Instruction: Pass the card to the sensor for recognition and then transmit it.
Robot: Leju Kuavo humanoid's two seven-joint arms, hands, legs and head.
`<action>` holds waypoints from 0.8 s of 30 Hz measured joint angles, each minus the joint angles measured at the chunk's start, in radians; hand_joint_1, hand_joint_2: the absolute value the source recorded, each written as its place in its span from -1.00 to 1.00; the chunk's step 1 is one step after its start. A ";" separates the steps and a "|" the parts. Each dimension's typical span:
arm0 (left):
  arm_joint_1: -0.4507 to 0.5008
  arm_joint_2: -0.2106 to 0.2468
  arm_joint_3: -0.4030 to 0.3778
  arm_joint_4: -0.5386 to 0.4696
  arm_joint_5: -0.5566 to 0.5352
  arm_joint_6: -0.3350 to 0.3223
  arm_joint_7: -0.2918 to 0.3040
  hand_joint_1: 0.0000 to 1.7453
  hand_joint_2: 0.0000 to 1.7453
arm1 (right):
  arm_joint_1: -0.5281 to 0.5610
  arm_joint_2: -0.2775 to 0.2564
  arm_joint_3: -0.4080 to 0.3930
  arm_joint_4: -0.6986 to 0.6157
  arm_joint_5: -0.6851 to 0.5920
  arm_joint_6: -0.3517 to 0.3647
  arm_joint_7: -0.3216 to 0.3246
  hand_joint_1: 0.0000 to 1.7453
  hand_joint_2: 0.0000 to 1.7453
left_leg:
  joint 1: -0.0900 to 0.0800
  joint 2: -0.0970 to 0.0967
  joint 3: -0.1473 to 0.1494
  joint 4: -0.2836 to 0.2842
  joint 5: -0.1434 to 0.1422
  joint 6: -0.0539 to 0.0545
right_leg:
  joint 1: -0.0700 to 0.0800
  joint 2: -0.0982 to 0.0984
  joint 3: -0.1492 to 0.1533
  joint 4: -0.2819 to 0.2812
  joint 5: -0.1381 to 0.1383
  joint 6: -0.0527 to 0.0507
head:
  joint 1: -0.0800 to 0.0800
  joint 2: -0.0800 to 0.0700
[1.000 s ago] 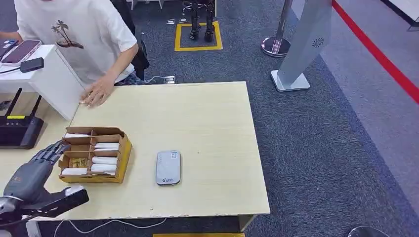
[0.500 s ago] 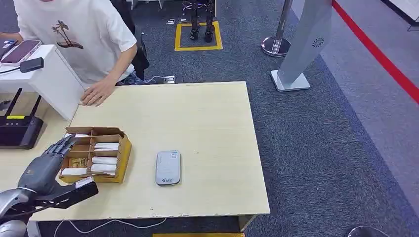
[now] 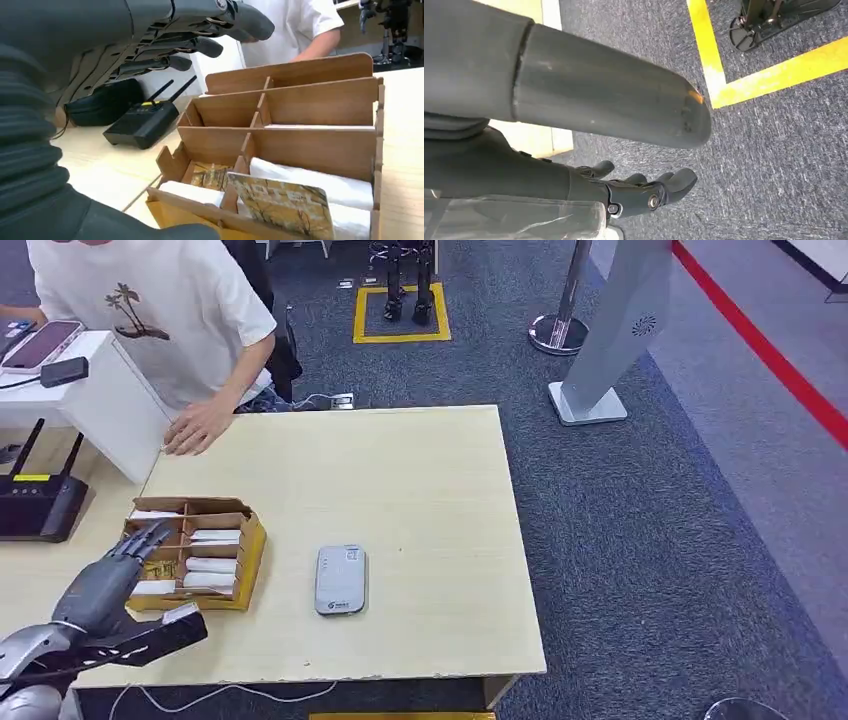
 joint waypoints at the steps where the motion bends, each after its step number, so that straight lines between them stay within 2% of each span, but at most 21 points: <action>1: 0.000 0.000 -0.001 0.000 0.000 0.000 0.001 -1.00 1.00 | 0.000 0.000 0.000 0.000 0.000 0.000 0.000 -1.00 -1.00 | 0.000 0.000 0.000 0.000 0.000 0.000 | 0.000 0.000 0.000 0.000 0.000 0.000 | 0.000 0.000; 10: 0.000 -0.003 -0.021 0.011 0.003 0.005 0.012 -1.00 1.00 | 0.000 0.000 0.000 0.000 0.004 0.000 0.001 -1.00 -1.00 | 0.000 0.000 0.000 0.000 0.000 0.000 | 0.000 0.000 0.000 0.000 0.000 0.000 | 0.000 0.000; 24: -0.018 -0.046 -0.035 0.053 -0.006 0.013 0.015 -1.00 1.00 | -0.001 0.000 0.000 0.000 0.018 0.000 0.001 -1.00 -1.00 | 0.000 0.000 0.000 0.000 0.000 0.000 | 0.000 0.000 0.000 0.000 0.000 0.000 | 0.000 0.000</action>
